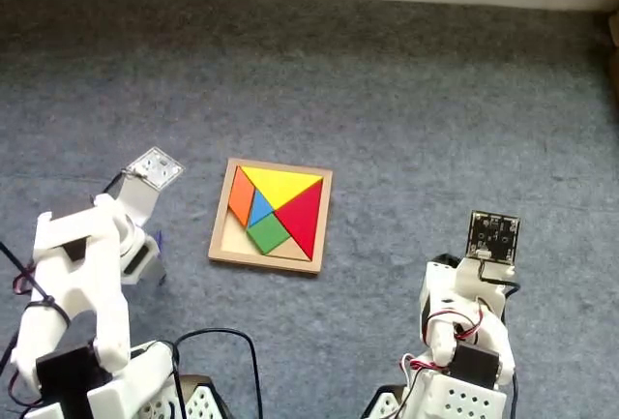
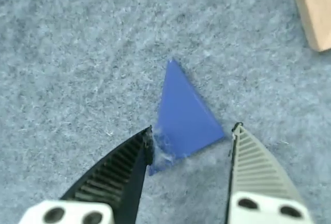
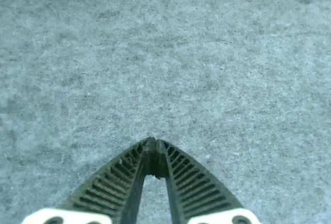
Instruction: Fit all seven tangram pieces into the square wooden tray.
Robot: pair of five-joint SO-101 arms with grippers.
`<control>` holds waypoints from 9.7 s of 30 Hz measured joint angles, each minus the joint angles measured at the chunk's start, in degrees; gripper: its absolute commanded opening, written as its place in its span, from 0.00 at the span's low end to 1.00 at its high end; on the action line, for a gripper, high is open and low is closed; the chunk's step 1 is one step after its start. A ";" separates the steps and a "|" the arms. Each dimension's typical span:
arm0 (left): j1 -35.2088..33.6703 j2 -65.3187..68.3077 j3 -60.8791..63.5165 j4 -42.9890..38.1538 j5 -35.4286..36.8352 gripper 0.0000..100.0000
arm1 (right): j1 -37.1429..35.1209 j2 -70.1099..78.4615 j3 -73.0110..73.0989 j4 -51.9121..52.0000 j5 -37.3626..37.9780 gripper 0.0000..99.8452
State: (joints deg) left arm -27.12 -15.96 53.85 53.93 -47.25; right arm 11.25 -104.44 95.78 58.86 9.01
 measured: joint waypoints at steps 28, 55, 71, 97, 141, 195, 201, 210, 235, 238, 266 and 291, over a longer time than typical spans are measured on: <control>0.18 -1.32 5.19 -6.15 0.18 0.25 | 0.00 0.00 0.00 0.00 0.00 0.01; 6.15 -1.41 -3.87 5.45 26.20 0.27 | 0.00 0.00 0.00 0.00 0.00 0.01; 6.15 -1.41 -3.08 2.29 30.42 0.24 | 0.00 0.00 0.00 0.00 0.00 0.01; 6.15 18.55 -18.55 9.14 33.67 0.18 | 0.18 0.00 0.00 0.00 0.00 0.01; 28.13 11.87 -33.58 24.97 -8.53 0.13 | 0.18 0.00 0.00 0.00 0.00 0.01; 25.41 12.92 -19.87 13.63 26.55 0.06 | 0.18 0.00 0.00 0.00 0.00 0.01; 25.49 12.92 -15.21 8.79 28.31 0.06 | 0.18 0.00 0.00 0.00 0.00 0.01; 25.49 12.92 -15.21 3.43 28.31 0.06 | 0.18 0.00 0.00 0.00 0.00 0.01; 30.77 12.92 -19.25 -1.58 28.40 0.06 | 0.18 0.00 0.00 0.00 0.00 0.01; 33.85 12.92 -21.80 5.10 28.40 0.06 | 0.18 0.00 0.00 0.00 0.00 0.01; 37.71 11.60 -13.63 -1.85 28.40 0.06 | 0.18 0.00 0.00 0.00 0.00 0.01; 25.05 -52.84 10.64 3.60 35.16 0.06 | 0.18 0.00 0.00 0.00 0.00 0.01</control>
State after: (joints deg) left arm -2.07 -68.79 64.48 57.54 -12.09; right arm 11.43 -104.44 95.78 58.86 9.01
